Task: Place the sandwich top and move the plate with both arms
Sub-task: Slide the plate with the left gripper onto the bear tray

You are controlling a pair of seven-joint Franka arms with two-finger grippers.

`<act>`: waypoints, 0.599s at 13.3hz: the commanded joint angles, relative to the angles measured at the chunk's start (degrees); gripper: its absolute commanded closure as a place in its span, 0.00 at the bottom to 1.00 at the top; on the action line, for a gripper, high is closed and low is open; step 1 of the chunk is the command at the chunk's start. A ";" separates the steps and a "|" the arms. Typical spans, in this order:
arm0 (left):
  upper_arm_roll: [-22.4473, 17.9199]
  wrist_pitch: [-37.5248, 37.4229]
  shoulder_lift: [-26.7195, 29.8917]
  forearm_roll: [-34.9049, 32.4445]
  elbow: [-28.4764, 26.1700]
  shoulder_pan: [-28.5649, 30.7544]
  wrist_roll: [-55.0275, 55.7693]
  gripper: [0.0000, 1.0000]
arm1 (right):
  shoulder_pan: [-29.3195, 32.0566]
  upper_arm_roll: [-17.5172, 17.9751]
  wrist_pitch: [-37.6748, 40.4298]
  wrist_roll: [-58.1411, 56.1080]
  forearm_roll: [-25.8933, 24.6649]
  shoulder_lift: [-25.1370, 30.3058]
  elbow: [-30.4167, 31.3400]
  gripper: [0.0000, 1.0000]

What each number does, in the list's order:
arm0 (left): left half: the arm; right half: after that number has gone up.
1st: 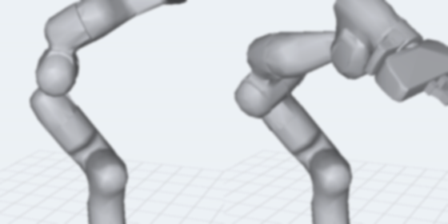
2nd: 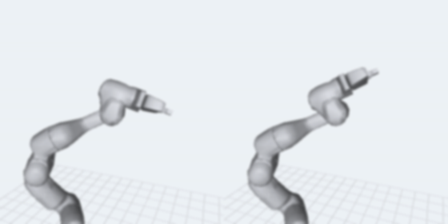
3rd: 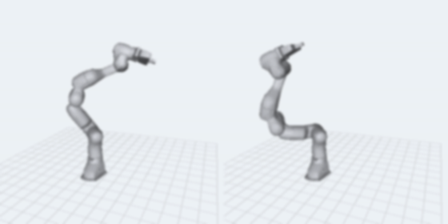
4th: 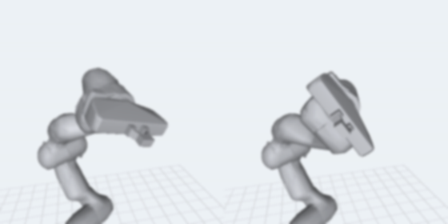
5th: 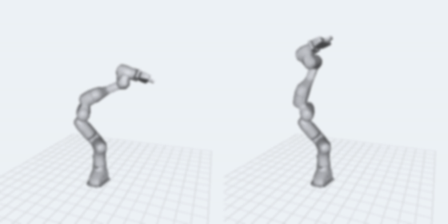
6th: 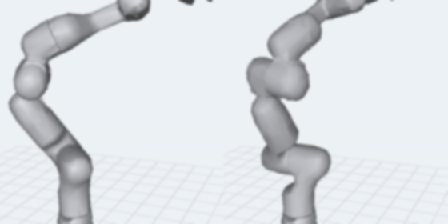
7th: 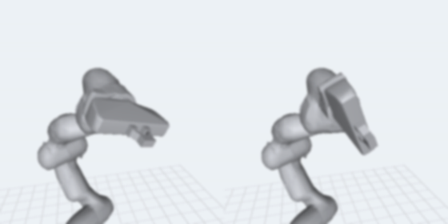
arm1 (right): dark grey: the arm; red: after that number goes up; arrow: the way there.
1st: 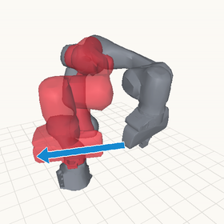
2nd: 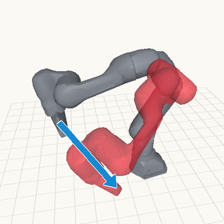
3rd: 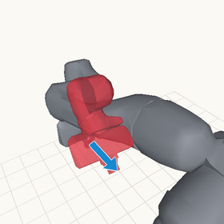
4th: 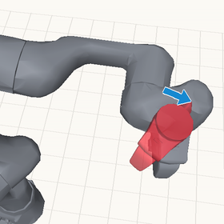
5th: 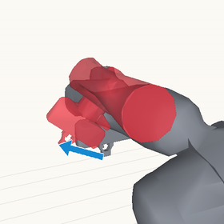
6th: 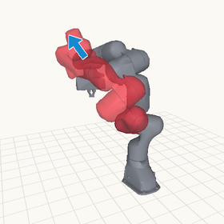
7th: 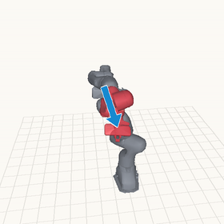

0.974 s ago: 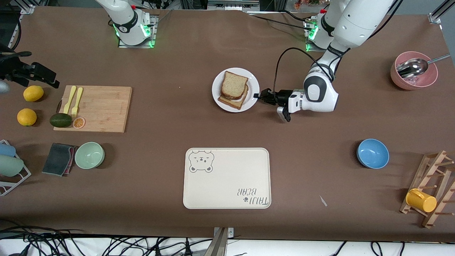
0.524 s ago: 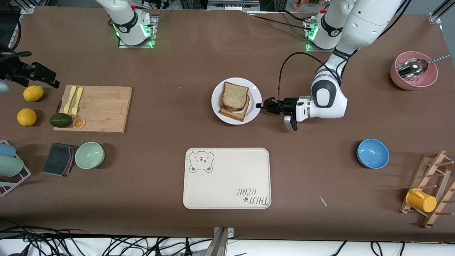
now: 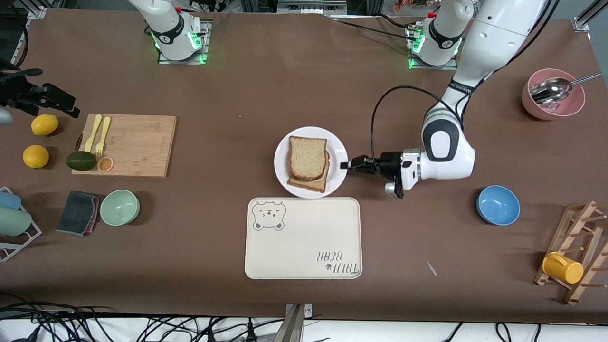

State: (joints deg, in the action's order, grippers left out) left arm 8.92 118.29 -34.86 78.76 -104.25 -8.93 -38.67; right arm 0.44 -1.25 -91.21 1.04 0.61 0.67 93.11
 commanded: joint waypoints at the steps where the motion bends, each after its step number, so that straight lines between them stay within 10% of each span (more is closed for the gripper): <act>1: 0.40 -1.13 -6.34 -1.42 10.10 0.49 3.33 0.99 | -0.53 -0.15 0.07 0.10 -0.09 0.65 0.67 0.00; 8: -1.97 -0.43 -15.48 -1.68 23.38 -0.56 9.57 1.00 | -0.70 0.28 0.16 -0.16 -0.09 0.73 0.67 0.00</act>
State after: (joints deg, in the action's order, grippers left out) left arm 7.53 118.37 -45.96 78.76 -87.48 -8.97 -31.88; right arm -0.02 -1.17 -91.20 1.04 0.61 0.65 93.12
